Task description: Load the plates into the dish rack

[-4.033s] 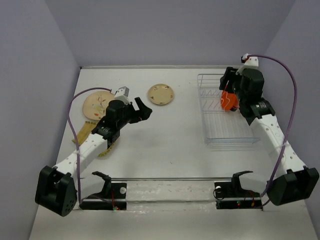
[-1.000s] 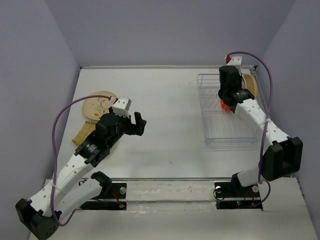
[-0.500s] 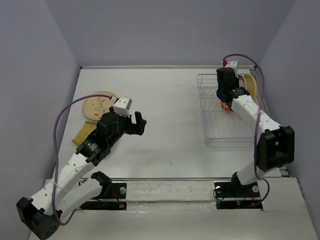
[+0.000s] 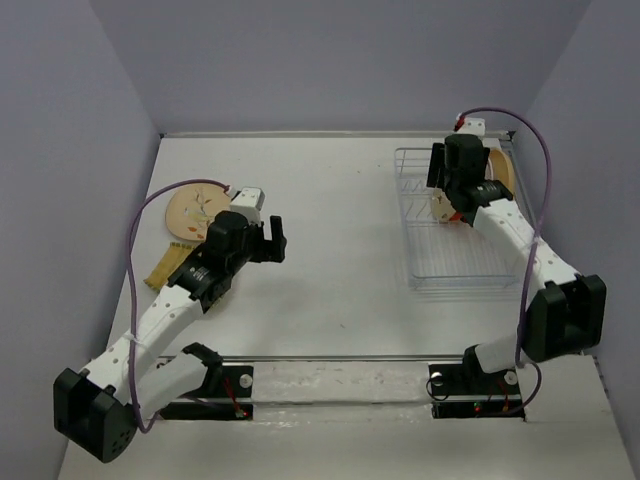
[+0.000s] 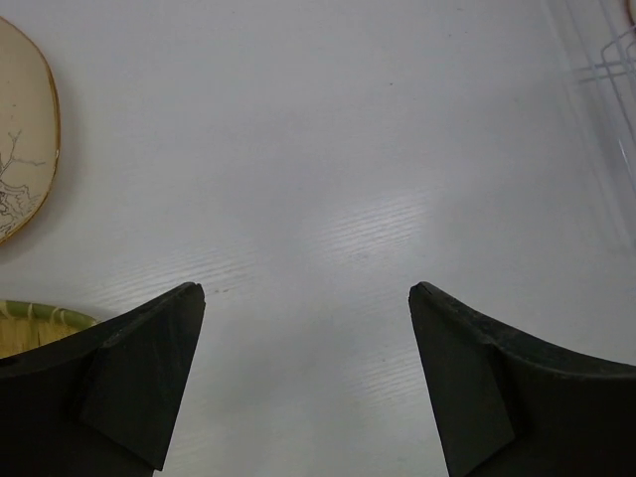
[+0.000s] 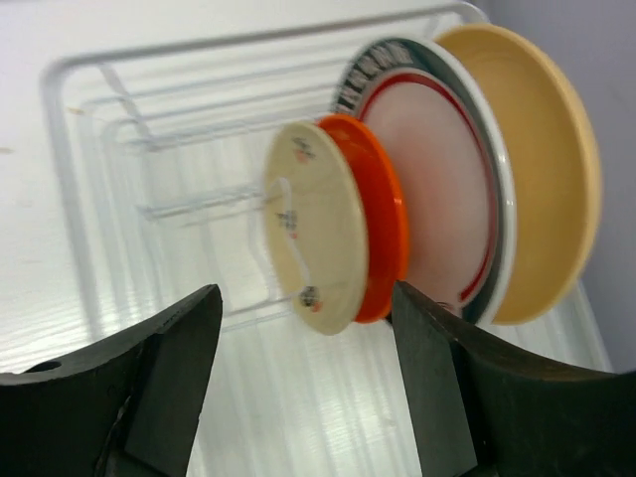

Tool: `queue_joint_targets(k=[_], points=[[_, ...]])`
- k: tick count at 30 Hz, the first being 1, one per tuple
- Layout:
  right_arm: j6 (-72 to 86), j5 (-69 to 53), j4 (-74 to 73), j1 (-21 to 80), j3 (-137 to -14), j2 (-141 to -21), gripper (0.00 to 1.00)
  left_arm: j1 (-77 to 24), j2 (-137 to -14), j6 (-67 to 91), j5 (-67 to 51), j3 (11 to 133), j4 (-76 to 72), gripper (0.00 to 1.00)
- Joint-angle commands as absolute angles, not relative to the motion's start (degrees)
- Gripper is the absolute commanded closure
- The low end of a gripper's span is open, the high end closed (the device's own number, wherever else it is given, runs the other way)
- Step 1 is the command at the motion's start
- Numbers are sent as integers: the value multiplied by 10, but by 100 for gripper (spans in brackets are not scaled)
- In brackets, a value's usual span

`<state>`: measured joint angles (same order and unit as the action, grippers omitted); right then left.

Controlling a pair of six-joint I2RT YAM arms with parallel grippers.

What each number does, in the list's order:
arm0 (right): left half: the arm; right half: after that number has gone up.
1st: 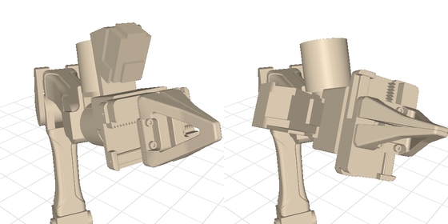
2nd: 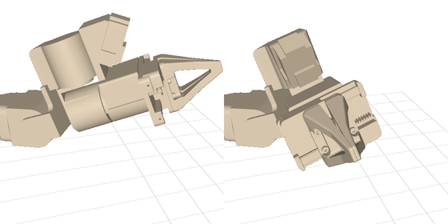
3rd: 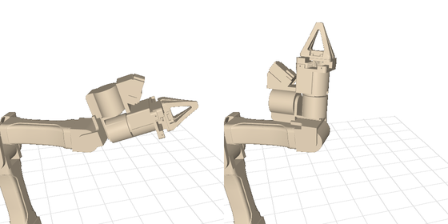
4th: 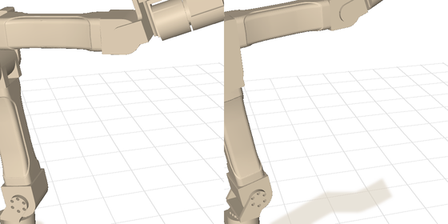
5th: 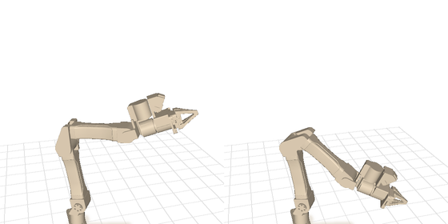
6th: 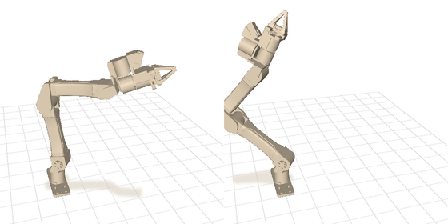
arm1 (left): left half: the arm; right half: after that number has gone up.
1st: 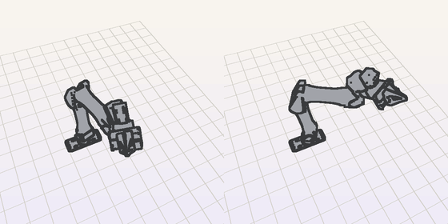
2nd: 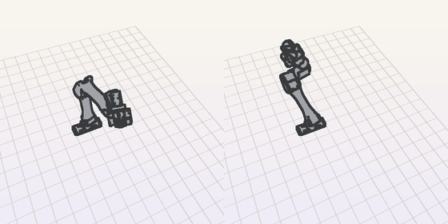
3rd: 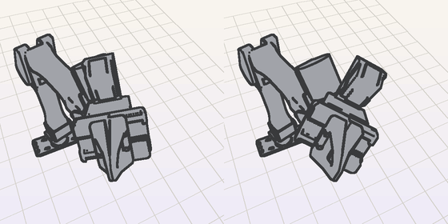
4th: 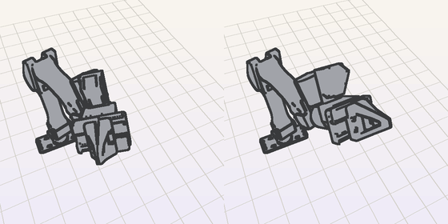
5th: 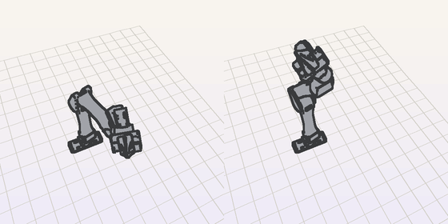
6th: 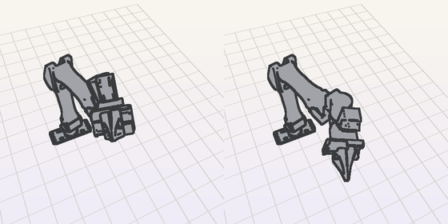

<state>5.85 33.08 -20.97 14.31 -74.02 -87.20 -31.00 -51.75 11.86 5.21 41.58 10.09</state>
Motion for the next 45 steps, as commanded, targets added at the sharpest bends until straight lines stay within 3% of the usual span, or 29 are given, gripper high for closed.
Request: queue_joint_targets(k=[1, 4, 9, 15, 22, 35, 45], points=[[138, 146, -129, 157, -700, -753, 26, -252, -538, 124, 46, 432, 83, 3], [181, 43, -36, 186, -590, -692, 25, -179, -555, 155, 10, 435, 65, 3], [210, -31, 69, 238, -511, -672, 25, -63, -572, 226, -34, 433, 26, 3], [211, -77, 123, 268, -478, -687, 26, 48, -631, 265, 22, 464, -15, 4], [207, -126, 136, 268, -452, -696, 26, 156, -788, 235, 28, 543, 15, 6], [207, -143, 138, 268, -456, -721, 28, 199, -980, 149, 25, 606, 18, 9], [209, -156, 140, 268, -459, -731, 28, 203, -1070, 161, -97, 629, -18, 25]])
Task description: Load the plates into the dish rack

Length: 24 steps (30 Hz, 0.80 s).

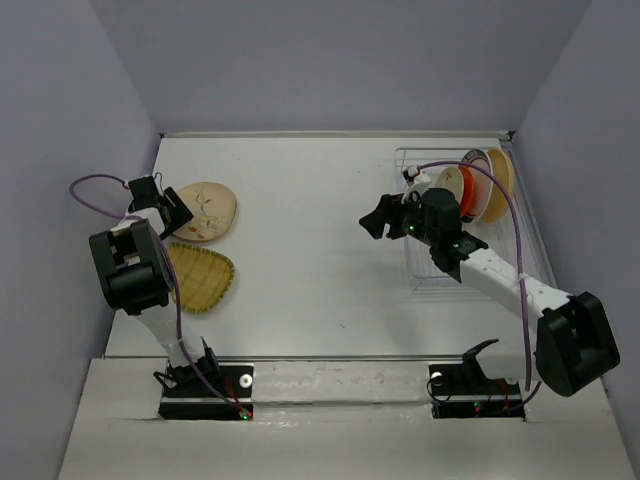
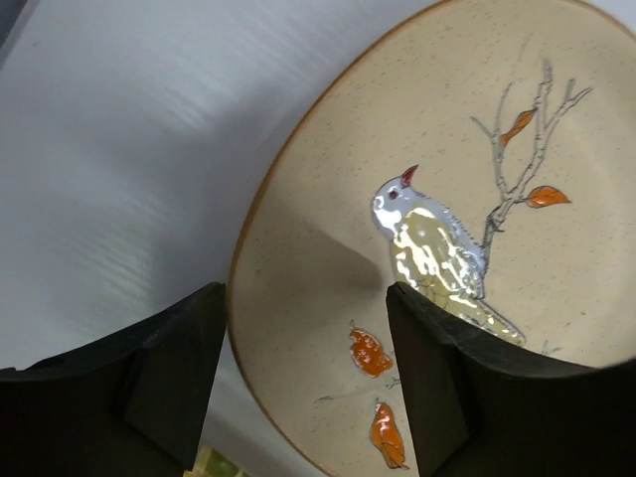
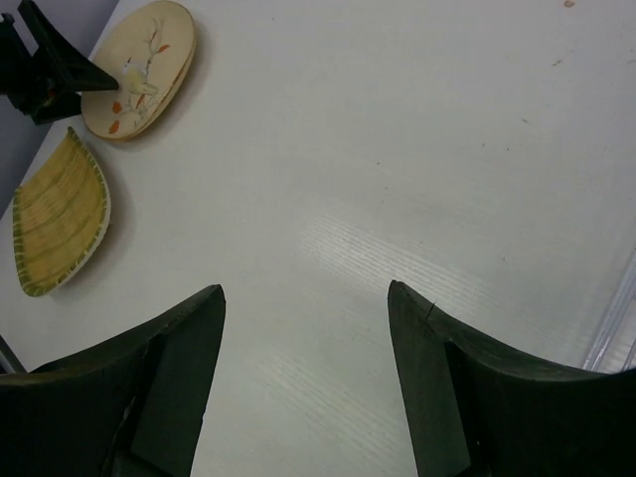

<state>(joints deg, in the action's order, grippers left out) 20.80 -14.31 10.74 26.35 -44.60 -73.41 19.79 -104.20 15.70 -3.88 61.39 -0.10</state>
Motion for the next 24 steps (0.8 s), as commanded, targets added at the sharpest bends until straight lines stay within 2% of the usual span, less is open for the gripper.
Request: queue_joint_targets(k=[1, 2, 5, 6, 7, 9, 10, 11, 17, 24], points=[[209, -155, 141, 268, -458, -731, 28, 203, -1080, 163, -105, 627, -27, 27], [209, -155, 141, 268, -458, -732, 29, 203, -1084, 167, -112, 623, -34, 29], [210, -157, 142, 268, -459, -736, 29, 207, -1084, 173, -127, 617, -56, 49], [211, -159, 142, 268, -459, -738, 29, 209, -1085, 177, -132, 617, -61, 56], [210, -160, 142, 268, -460, -738, 29, 209, -1084, 179, -132, 614, -65, 69], [211, -161, 142, 268, -459, -737, 29, 210, -1080, 182, -132, 610, -76, 80], [211, -161, 142, 268, -460, -737, 29, 210, -1078, 185, -133, 605, -81, 90], [212, -162, 142, 268, -459, -736, 29, 210, -1076, 187, -135, 602, -86, 94], [223, -190, 153, 268, -458, -742, 29, 210, -1032, 224, -185, 573, -147, 94], [261, -265, 189, 274, -467, -765, 19, 206, -956, 293, -243, 527, -249, 94]])
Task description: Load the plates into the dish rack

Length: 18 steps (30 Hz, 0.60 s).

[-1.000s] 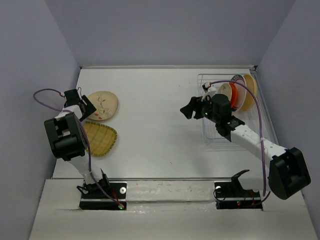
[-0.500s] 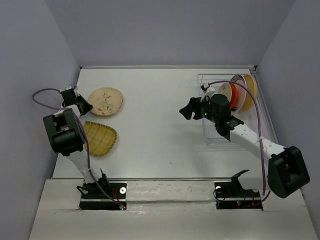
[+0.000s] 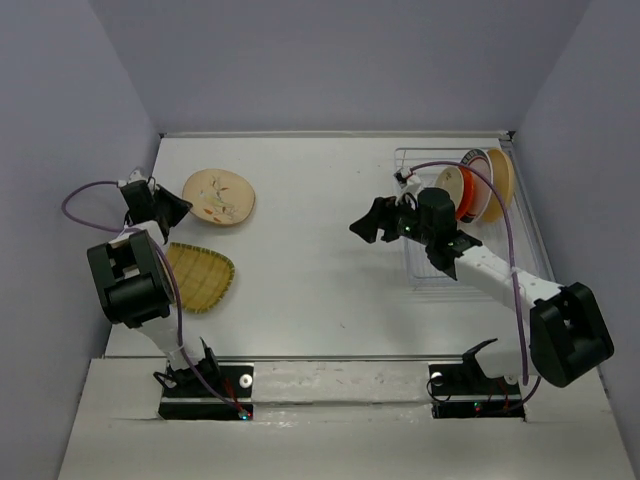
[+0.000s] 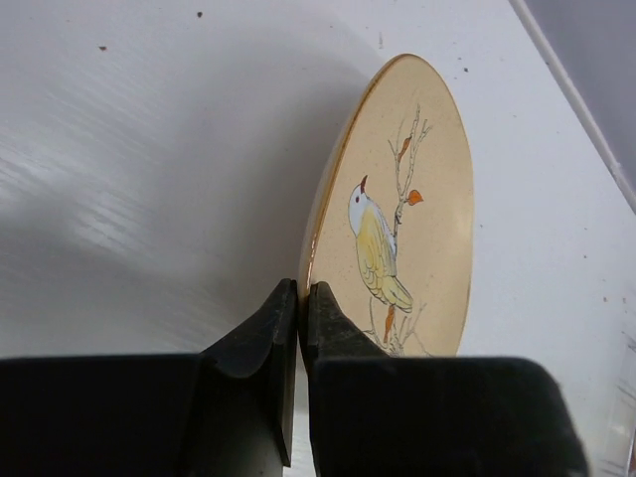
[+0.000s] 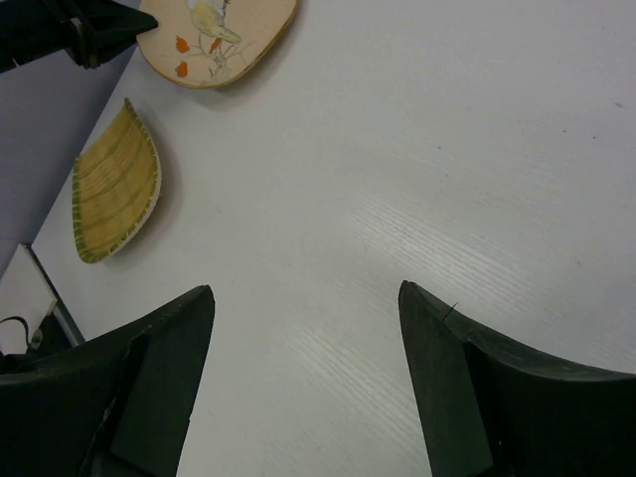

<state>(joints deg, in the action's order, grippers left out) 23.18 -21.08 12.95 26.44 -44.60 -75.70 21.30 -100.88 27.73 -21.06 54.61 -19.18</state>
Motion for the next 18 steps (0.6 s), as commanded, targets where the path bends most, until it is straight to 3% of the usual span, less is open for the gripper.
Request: queue_joint_targets(k=[1, 18], points=[[273, -273, 189, 281, -472, -770, 18, 206, -946, 302, -246, 518, -257, 94], [344, -292, 174, 345, -656, -947, 14, 144, -804, 466, -297, 413, -402, 94]])
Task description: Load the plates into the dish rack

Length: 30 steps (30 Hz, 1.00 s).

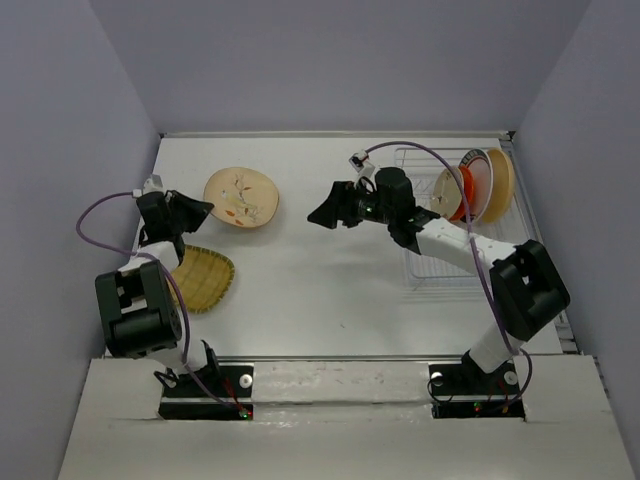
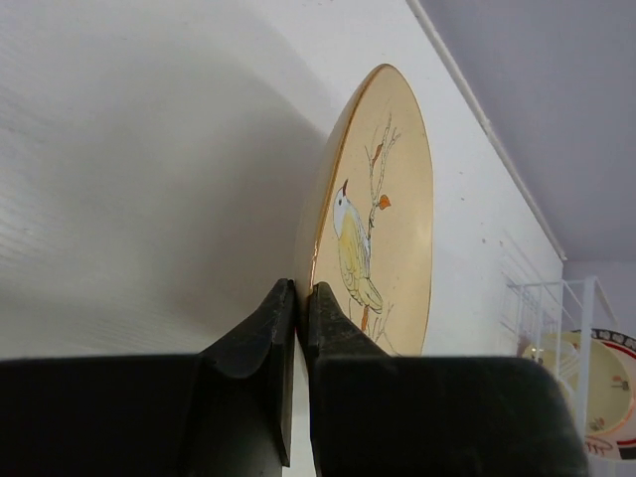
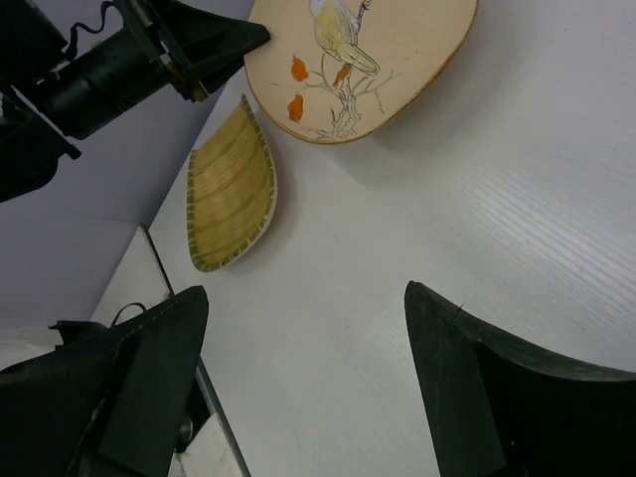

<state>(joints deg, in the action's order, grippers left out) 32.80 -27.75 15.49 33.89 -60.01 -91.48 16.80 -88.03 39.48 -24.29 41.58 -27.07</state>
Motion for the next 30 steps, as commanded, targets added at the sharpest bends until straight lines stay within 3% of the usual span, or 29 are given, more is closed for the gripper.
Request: queue_joint_targets(k=[1, 16, 22, 23, 25, 26, 27, 30], points=[[345, -293, 170, 345, -663, -955, 14, 140, -796, 470, -299, 409, -402, 94], [311, -252, 87, 345, -780, -1024, 9, 67, -622, 490, -382, 352, -408, 94], [293, -246, 63, 345, -802, -1024, 12, 46, -580, 504, -427, 340, -417, 94], [294, -251, 70, 345, -795, -1020, 15, 46, -574, 504, -434, 338, -419, 94], [304, -278, 119, 345, -756, -998, 35, 43, -556, 501, -446, 337, -420, 94], [322, -288, 139, 345, -740, -988, 45, 43, -547, 500, -449, 332, -420, 94], [330, -313, 179, 345, -724, -970, 65, 41, -542, 500, -456, 330, -420, 94], [361, -341, 220, 345, -670, -936, 93, 41, -527, 490, -458, 316, -416, 94]])
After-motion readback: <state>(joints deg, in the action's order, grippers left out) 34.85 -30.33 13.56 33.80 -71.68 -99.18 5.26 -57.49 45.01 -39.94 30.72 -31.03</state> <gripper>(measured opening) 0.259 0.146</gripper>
